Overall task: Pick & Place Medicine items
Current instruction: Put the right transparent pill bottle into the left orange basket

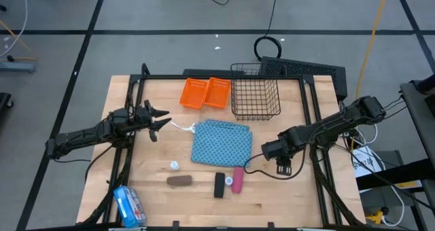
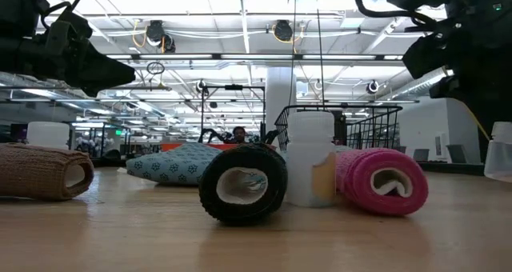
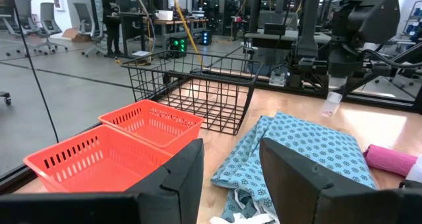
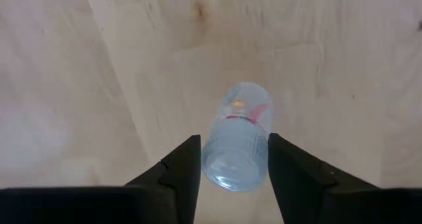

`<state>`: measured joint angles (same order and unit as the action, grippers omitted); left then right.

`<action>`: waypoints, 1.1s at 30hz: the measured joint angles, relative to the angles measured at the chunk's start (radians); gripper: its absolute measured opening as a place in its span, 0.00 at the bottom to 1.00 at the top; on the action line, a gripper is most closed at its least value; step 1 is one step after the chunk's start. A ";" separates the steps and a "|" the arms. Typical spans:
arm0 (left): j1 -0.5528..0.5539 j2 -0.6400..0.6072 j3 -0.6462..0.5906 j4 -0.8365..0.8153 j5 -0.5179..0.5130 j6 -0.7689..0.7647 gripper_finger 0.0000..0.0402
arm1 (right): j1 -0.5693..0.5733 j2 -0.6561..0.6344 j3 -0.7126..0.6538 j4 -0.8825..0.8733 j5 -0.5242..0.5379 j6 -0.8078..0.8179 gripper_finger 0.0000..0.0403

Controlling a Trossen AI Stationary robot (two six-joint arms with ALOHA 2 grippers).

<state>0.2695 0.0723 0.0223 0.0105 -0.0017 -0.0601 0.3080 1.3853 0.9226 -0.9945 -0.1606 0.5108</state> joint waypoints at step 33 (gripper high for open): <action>0.000 0.000 0.000 0.000 0.000 0.000 0.39 | -0.001 -0.056 -0.064 0.175 0.000 -0.027 0.50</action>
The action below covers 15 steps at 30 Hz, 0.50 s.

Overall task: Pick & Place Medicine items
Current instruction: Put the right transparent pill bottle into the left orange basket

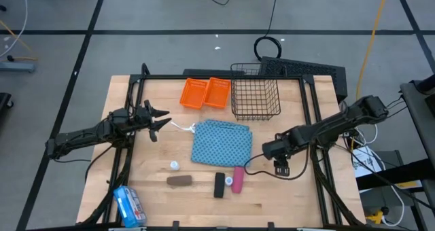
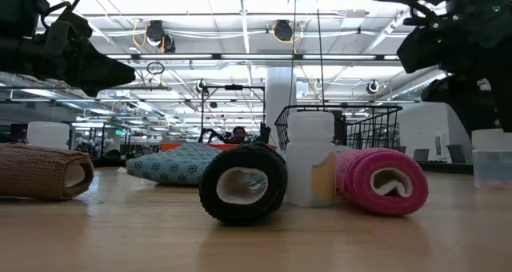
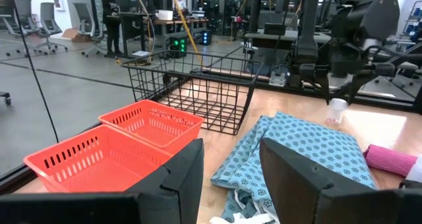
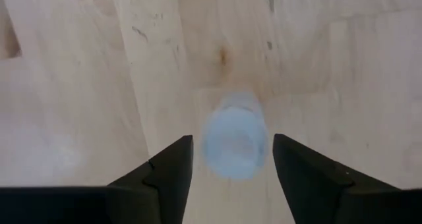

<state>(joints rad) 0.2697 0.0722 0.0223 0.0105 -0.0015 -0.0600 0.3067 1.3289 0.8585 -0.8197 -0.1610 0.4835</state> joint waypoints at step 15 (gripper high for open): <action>0.000 0.000 0.000 0.000 0.000 0.000 0.39 | 0.126 -0.277 -0.152 -0.261 0.081 0.390 0.44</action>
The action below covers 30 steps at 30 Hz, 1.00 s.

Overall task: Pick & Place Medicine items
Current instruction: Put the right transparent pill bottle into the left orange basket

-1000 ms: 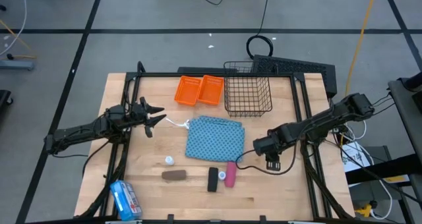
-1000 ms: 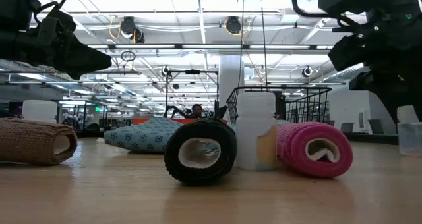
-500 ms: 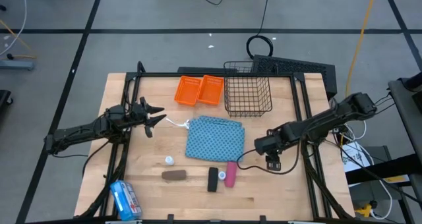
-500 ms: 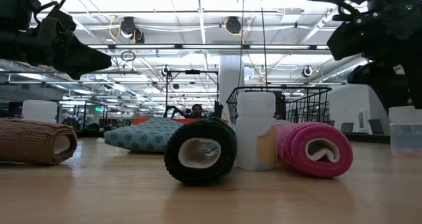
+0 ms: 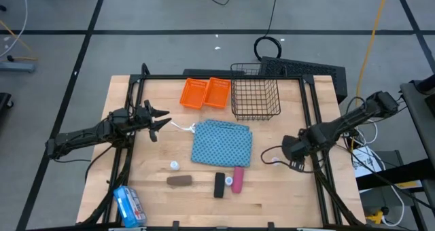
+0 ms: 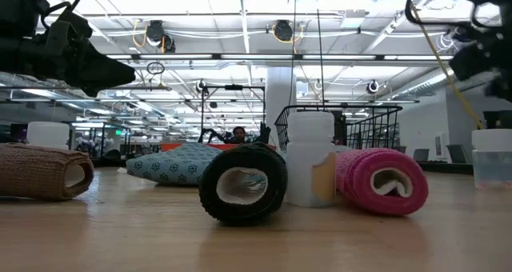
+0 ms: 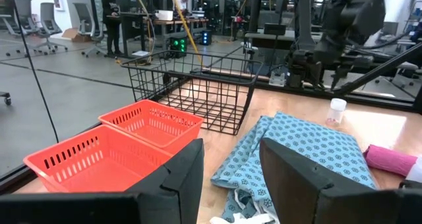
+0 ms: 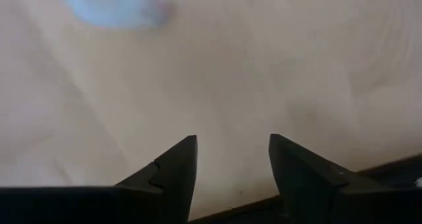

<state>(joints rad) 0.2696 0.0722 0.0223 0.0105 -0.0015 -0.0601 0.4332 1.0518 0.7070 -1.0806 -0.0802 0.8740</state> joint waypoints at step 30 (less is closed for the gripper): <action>0.000 0.000 0.000 0.000 0.000 0.000 0.39 | 0.263 -0.079 -0.487 0.763 0.312 0.176 0.64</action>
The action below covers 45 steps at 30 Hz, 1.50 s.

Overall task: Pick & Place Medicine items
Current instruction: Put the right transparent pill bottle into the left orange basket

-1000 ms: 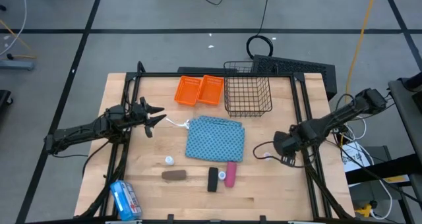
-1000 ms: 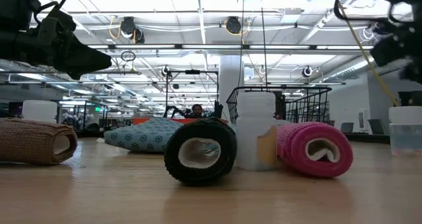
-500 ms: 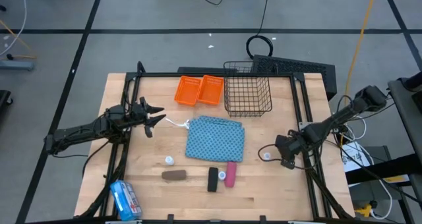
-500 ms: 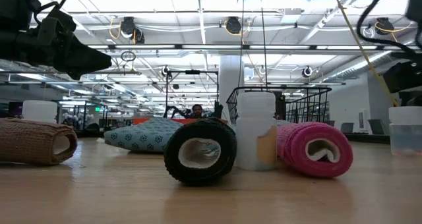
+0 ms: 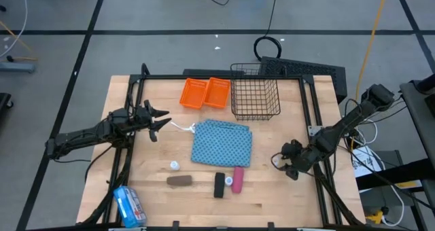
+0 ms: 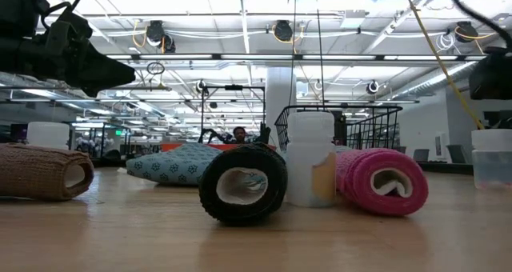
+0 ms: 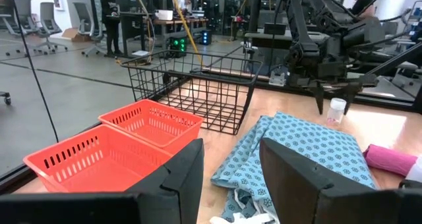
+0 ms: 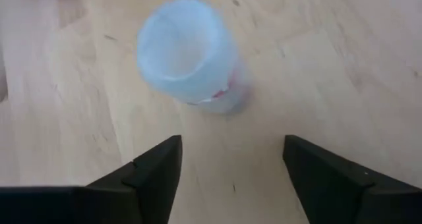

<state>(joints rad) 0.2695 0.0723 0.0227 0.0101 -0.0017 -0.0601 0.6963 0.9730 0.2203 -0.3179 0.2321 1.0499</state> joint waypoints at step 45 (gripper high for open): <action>0.000 0.000 0.000 0.000 0.000 0.000 0.39 | 0.047 0.240 -0.076 0.690 0.529 -0.375 0.39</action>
<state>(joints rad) 0.2698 0.0723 0.0227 0.0101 -0.0017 -0.0601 0.7433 1.2133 0.1444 0.3724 0.7606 0.6748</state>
